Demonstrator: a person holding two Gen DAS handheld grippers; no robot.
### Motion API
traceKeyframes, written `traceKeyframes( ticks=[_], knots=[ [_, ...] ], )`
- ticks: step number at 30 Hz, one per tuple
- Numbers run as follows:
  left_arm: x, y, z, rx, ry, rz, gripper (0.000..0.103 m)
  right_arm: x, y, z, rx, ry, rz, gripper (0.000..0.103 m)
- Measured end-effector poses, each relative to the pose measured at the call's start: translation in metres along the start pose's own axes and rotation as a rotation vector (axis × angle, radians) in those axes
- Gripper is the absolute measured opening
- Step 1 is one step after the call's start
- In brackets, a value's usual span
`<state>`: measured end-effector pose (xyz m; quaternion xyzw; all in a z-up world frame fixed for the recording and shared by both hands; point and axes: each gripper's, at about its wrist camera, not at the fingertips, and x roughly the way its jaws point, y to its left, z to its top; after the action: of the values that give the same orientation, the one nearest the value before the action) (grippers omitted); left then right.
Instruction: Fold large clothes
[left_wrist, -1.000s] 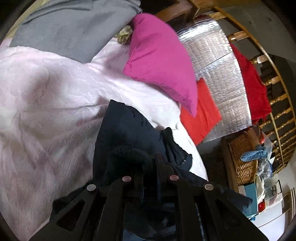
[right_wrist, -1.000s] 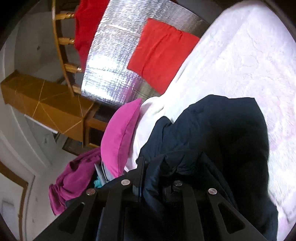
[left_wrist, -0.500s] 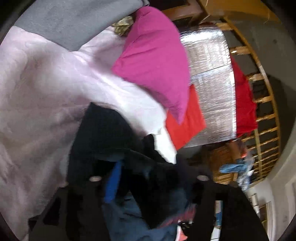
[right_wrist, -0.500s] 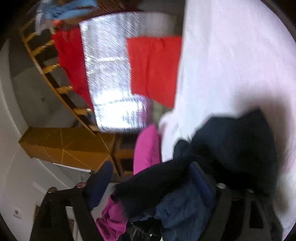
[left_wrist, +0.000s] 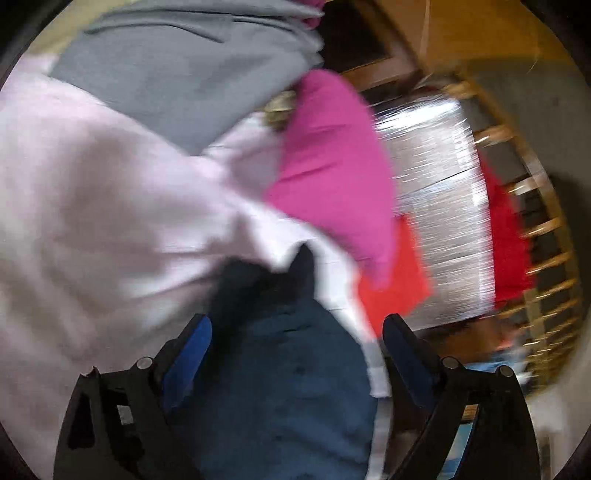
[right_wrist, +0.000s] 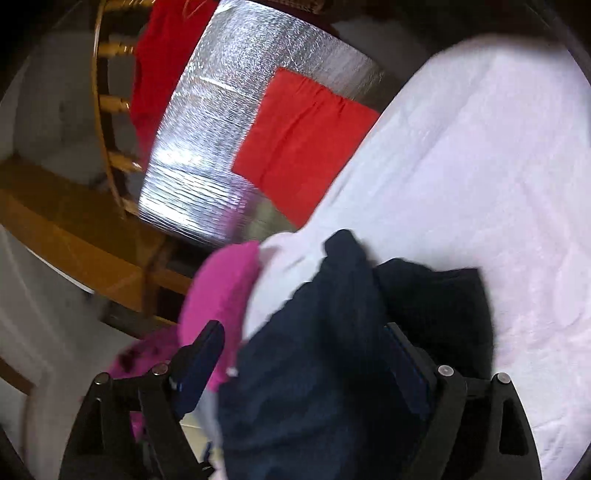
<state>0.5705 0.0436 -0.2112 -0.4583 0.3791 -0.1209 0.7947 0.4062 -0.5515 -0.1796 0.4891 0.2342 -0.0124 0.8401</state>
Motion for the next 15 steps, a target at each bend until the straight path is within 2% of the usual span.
traceKeyframes(
  ticks=[1, 4, 6, 7, 8, 9, 11, 12, 13, 15],
  knots=[
    [0.003, 0.0, -0.003, 0.023, 0.013, 0.072, 0.094, -0.003, -0.002, -0.001, -0.006, -0.003, -0.015, 0.088],
    [0.012, -0.003, -0.013, 0.1, 0.06, 0.208, 0.094, -0.01, -0.01, -0.005, -0.011, 0.025, -0.002, 0.085],
    [0.017, -0.009, -0.024, 0.173, 0.074, 0.292, 0.094, -0.011, -0.004, -0.011, -0.065, 0.049, -0.02, 0.067],
    [0.02, -0.011, -0.027, 0.208, 0.08, 0.34, 0.094, -0.009, 0.0, -0.014, -0.086, 0.063, -0.023, 0.054],
    [0.026, -0.013, -0.035, 0.267, 0.094, 0.413, 0.094, -0.007, 0.001, -0.017, -0.099, 0.08, -0.022, 0.049],
    [0.034, -0.014, -0.042, 0.326, 0.108, 0.48, 0.094, -0.001, 0.002, -0.022, -0.11, 0.107, -0.024, 0.049],
    [0.043, -0.011, -0.052, 0.396, 0.113, 0.534, 0.096, 0.016, -0.004, -0.031, -0.113, 0.172, -0.083, 0.049],
    [0.044, -0.009, -0.054, 0.406, 0.108, 0.539, 0.096, 0.031, -0.014, -0.039, -0.118, 0.225, -0.147, 0.048],
    [0.042, -0.009, -0.054, 0.407, 0.108, 0.537, 0.096, 0.037, -0.02, -0.041, -0.124, 0.234, -0.171, 0.04],
    [0.036, -0.009, -0.051, 0.396, 0.122, 0.529, 0.096, 0.035, -0.024, -0.041, -0.117, 0.233, -0.174, 0.036]
  ],
)
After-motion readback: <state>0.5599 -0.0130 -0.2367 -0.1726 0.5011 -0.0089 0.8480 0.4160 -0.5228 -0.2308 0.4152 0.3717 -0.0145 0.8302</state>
